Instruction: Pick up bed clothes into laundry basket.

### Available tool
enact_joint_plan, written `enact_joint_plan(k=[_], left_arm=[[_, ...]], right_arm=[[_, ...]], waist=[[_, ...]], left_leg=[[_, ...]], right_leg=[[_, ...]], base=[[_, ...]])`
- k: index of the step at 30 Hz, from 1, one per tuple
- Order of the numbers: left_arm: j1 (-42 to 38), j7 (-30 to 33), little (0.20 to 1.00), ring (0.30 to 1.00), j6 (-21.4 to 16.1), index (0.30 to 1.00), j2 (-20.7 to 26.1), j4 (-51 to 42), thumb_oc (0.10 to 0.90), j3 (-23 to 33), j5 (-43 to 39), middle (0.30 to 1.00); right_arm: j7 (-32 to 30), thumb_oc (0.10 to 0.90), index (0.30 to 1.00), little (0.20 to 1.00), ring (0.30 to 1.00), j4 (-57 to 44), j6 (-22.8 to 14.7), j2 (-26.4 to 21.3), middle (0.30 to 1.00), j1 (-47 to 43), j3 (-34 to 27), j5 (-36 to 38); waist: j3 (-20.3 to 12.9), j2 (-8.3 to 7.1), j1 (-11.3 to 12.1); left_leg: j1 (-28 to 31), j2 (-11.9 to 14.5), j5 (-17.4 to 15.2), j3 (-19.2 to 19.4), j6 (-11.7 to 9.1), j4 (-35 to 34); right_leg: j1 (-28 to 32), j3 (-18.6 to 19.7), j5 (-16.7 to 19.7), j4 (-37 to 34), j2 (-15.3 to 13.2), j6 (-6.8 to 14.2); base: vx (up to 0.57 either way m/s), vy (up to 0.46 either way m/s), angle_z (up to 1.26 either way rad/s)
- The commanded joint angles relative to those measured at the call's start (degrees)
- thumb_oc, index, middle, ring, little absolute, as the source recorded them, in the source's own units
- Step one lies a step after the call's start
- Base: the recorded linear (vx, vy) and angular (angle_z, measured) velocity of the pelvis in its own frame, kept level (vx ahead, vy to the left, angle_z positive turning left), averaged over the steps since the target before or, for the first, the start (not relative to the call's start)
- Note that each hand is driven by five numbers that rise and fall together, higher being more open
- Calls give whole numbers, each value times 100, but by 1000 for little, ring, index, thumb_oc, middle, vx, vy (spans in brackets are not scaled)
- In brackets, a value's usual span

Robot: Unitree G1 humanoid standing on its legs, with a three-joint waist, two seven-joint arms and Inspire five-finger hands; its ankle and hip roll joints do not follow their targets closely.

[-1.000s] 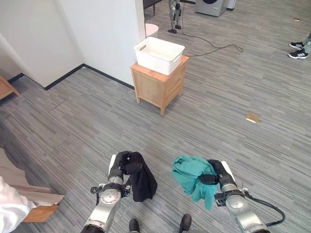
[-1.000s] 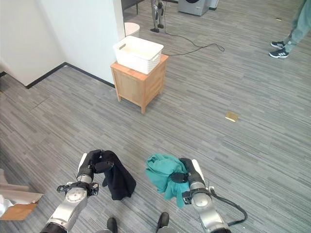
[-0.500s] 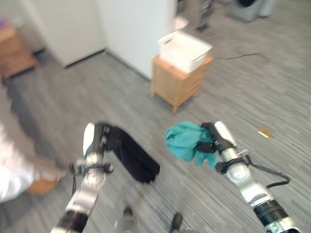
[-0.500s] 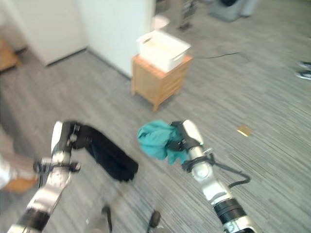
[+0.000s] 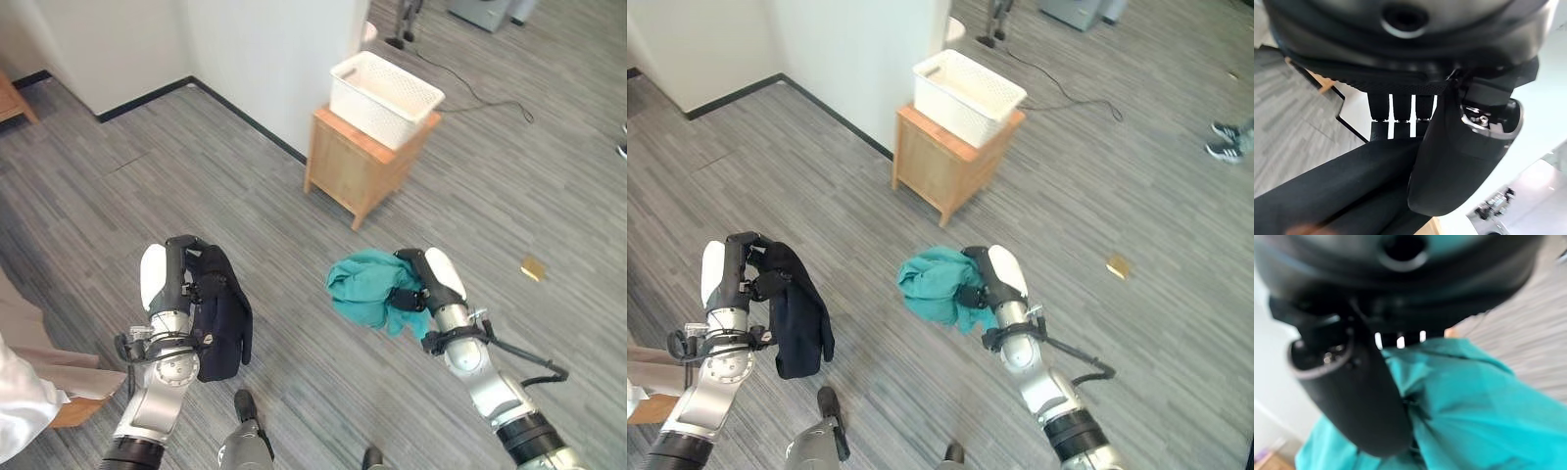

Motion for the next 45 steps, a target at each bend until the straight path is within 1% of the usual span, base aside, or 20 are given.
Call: enact_joint_plan(k=[1,3,4,8,9,12,15,17,19,22,23,25,28,30,31,33,34,38,39,45], left_arm=[[-355,123,300,300,-615,300,255,-575,400,92,-38,300],[-453,127,300,300,-610,300,313,-551,400,86,-73,300],[-604,134,300,300,-652,300,313,-534,400,62,-149,300],[-599,-17,300,300,-676,300,218,-457,400,-58,-218,300],[-583,-99,300,300,-678,300,179,-432,400,-87,-246,300],[-578,-214,300,300,-660,300,114,-340,400,-6,-208,300],[-488,-268,300,300,-676,300,35,-240,400,71,-165,300],[-399,-280,300,300,-659,300,-93,-228,400,22,-144,300],[-255,-289,300,300,-653,300,-270,-276,400,12,-178,300],[-142,-232,300,300,-722,300,-371,-361,400,56,-341,300],[-108,-205,300,300,-735,300,-420,-383,400,39,-403,300],[-14,-250,300,300,-767,300,-469,-450,400,22,-456,300],[228,-379,300,300,-831,300,-452,-653,400,22,-434,300],[407,-433,300,300,-842,300,-490,-661,400,11,-458,300],[516,-493,300,300,-831,300,-510,-658,400,-4,-492,300],[565,-527,300,300,-806,300,-586,-649,400,-103,-549,300],[704,-563,300,300,-768,300,-642,-670,400,-132,-597,300],[486,-558,300,300,-707,300,-494,-634,400,-339,-624,300],[205,-541,300,300,-701,300,-437,-568,400,-330,-586,300],[403,-651,300,300,-701,300,-534,-592,400,-192,-482,300]], right_arm=[[-462,400,300,300,300,-376,-399,-136,300,-860,-511,-199],[-459,400,300,300,300,-379,-405,-135,300,-932,-537,-161],[-482,400,300,300,300,-412,-394,-177,300,-1040,-576,-122],[-487,400,300,300,300,-540,-363,-292,300,-940,-751,-55],[-475,400,300,300,300,-577,-352,-276,300,-794,-794,-43],[-521,400,300,300,300,-555,-310,-177,300,-554,-861,-98],[-499,400,300,300,300,-572,-293,-76,300,-301,-920,-132],[-382,400,300,300,300,-664,-371,-45,300,-106,-952,151],[-160,400,300,300,300,-947,-520,-66,300,2,-1025,800],[-136,400,300,300,300,-1514,-705,-420,300,-65,-1262,1083],[-202,400,300,300,300,-1769,-744,-725,300,-189,-1430,1045],[-250,400,300,300,300,-1930,-727,-1064,300,-447,-1537,893],[-251,400,300,300,300,-2075,-907,-1680,300,-588,-1862,1293],[-429,400,300,300,300,-1872,-940,-1967,300,-615,-2187,1490],[-631,400,300,300,300,-1720,-902,-2238,300,-616,-2551,1501],[-811,400,300,300,300,-1604,-902,-2312,300,-459,-2900,1661],[-875,400,300,300,300,-1424,-910,-2255,300,-422,-2958,1764],[-918,400,300,300,300,-1166,-785,-2343,300,-670,-2704,1575],[-933,400,300,300,300,-1318,-700,-2223,300,-625,-2670,1323],[-761,400,300,300,300,-1852,-648,-1777,300,-115,-2756,955]], waist=[[-619,-34,-188],[-580,8,-233],[-485,56,-374],[-298,168,-783],[-256,121,-966],[-256,76,-1128],[-246,151,-1333],[-381,172,-1458],[-393,374,-1477],[-299,311,-1336],[-240,147,-1210],[-167,-2,-1045],[-175,-16,-867],[-244,116,-735],[-301,209,-693],[-358,215,-670],[-505,183,-631],[-298,126,-780],[-318,7,-858],[-650,-88,-867]], left_leg=[[5,143,-127,-80,-72,-414],[145,174,-261,-39,-58,-414],[365,166,-460,-69,-96,-414],[861,102,-851,-370,-238,-414],[1048,32,-1000,-493,-320,-414],[1514,-15,-1329,-532,-459,-414],[2139,-36,-1762,-592,-513,-414],[2472,-170,-1959,-716,-517,-414],[2467,87,-1678,-811,-758,433],[1585,427,-629,-1275,-1040,2585],[1132,464,-565,-1319,-1041,3390],[442,376,-900,-1164,-880,3636],[18,240,-1214,-942,-632,2577],[16,2,-895,-929,-576,1087],[-208,89,-551,-847,-609,419],[-148,132,-345,-682,-579,77],[266,-55,-373,-726,-426,-293],[836,133,-627,-544,-251,-414],[868,165,-790,-640,-346,-414],[1015,146,-882,-528,-383,-414]], right_leg=[[783,-314,1023,1274,36,293],[538,-557,1223,1528,-159,286],[155,-950,943,1432,-328,167],[-523,-1086,-153,516,243,-98],[-792,-948,-97,-268,545,-138],[-1210,-1295,450,-1322,631,-98],[-1655,-1411,634,-1361,530,-7],[-1425,-1339,744,-1418,503,-172],[-992,-1419,624,-1429,651,-350],[-441,-1413,249,-1517,908,-792],[-154,-1312,33,-1517,947,-911],[6,-1113,-98,-1517,868,-861],[147,-900,-264,-1517,870,-684],[325,-772,-424,-1517,985,-546],[587,-704,-620,-1517,1080,-474],[778,-661,-722,-1517,1115,-488],[1000,-719,-626,-1442,1076,-440],[-293,-614,-383,1023,809,-97],[-380,-518,-540,-33,623,-194],[186,-587,-120,-1277,671,-171]], base=[[340,222,24],[332,116,8],[430,53,8],[532,15,30],[530,-70,59],[556,-119,79],[674,-192,25],[619,-221,30],[474,-259,21],[374,-330,5],[547,-331,-44],[420,-138,-43],[322,57,-88],[455,186,-56],[508,166,-64],[482,142,-88],[487,188,-42],[211,30,-42],[207,-179,14],[133,-100,65]])
